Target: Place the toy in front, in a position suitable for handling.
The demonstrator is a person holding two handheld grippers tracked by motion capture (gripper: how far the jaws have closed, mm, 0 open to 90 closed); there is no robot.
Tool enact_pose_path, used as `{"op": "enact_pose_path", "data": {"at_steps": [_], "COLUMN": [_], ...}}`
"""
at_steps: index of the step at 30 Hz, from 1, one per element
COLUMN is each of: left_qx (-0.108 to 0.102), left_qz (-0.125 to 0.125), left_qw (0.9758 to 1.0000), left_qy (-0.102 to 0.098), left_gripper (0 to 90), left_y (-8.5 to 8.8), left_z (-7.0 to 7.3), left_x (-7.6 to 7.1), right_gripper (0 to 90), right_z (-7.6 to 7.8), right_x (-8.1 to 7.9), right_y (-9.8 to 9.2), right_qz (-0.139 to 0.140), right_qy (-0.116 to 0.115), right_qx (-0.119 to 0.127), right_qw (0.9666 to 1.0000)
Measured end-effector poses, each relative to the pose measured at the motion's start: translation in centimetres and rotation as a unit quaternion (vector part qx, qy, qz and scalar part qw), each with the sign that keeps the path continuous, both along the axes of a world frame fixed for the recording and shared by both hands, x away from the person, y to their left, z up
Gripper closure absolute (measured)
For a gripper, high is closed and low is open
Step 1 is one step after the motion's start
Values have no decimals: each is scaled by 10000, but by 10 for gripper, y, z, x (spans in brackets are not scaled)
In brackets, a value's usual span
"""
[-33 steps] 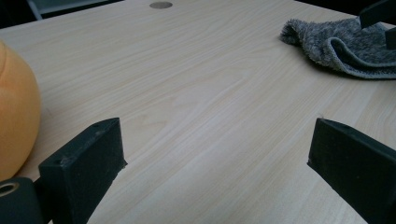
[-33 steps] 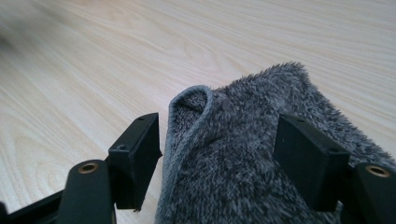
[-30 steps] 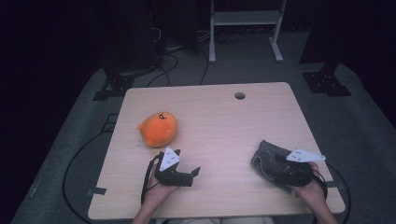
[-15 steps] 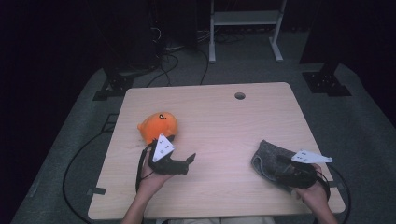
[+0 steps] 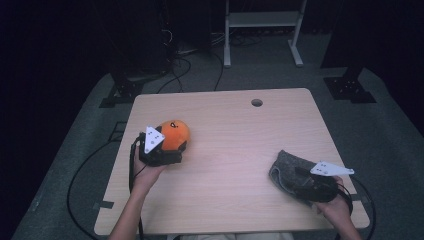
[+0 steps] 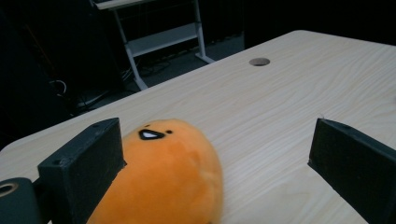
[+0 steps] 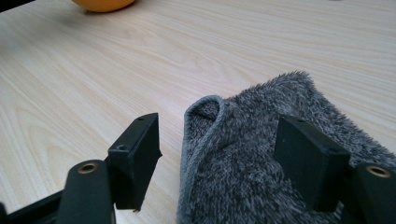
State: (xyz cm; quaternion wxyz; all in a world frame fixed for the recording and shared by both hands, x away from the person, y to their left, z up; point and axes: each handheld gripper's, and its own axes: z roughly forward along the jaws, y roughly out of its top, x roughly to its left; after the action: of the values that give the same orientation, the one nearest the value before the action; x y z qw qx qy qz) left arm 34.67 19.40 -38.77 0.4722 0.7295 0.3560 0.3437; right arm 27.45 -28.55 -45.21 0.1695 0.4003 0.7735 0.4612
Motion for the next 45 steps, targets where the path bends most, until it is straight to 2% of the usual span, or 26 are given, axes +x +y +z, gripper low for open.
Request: {"op": "enact_pose_path", "data": {"at_steps": [1, 5, 8, 10, 11, 14, 17, 18, 22, 25, 29, 33, 35, 38, 41, 45], "left_qx": [81, -85, -128, -280, -343, -294, -146, -215, -182, -179, -355, -368, -252, -238, -183, -218], "left_qz": [112, 216, 210, 229, 215, 275, 306, 362, 587, 572, 670, 715, 674, 672, 521, 500], "left_qw": [9999, 9997, 9992, 9981, 9978, 9976, 9976, 9967, 9924, 9923, 9888, 9884, 9897, 9897, 9908, 9907], "left_qy": [-3, 95, 308, 498, 524, 570, 607, 700, 1069, 1085, 1286, 1288, 1239, 1241, 1234, 1249], "left_gripper": [26, 26, 26, 26, 26, 26, 26, 26, 26, 20, 13, 11, 0, 0, 0, 0], "left_y": [5, 15, 20, 23, 23, 24, 25, 26, 29, 31, 34, 33, 31, 30, 31, 32], "left_z": [1, -1, -9, -14, -16, -22, -27, -30, -43, -46, -52, -52, -53, -54, -56, -57], "left_x": [7, 20, 31, 37, 39, 47, 52, 55, 65, 68, 72, 73, 73, 73, 74, 75], "right_gripper": [298, 298, 298, 298, 298, 298, 298, 298, 298, 298, 298, 298, 298, 299, 300, 301], "right_z": [0, 1, 1, 1, 1, 1, 1, 1, 1, 1, 2, 2, 2, 2, 2, 2], "right_x": [0, -1, -1, -1, -1, -1, -1, -1, -2, -2, -4, -4, -4, -5, -4, -4], "right_y": [0, 0, 1, 1, 0, -1, -1, -1, 0, 0, 0, 0, 0, 0, 1, 2], "right_qz": [9, 33, 49, 61, 60, 53, 44, 47, 64, 79, 89, 76, 75, 66, 69, 79], "right_qy": [0, 5, -3, -9, -13, -3, 7, 5, -17, 1, -50, -48, -46, -66, -39, -62], "right_qx": [-1, 7, -9, -16, -22, 2, 2, -9, -29, -41, -37, -34, -63, -50, -54, -60], "right_qw": [10000, 10000, 10000, 10000, 10000, 10000, 10000, 10000, 10000, 10000, 9999, 10000, 9999, 9999, 10000, 9999]}}
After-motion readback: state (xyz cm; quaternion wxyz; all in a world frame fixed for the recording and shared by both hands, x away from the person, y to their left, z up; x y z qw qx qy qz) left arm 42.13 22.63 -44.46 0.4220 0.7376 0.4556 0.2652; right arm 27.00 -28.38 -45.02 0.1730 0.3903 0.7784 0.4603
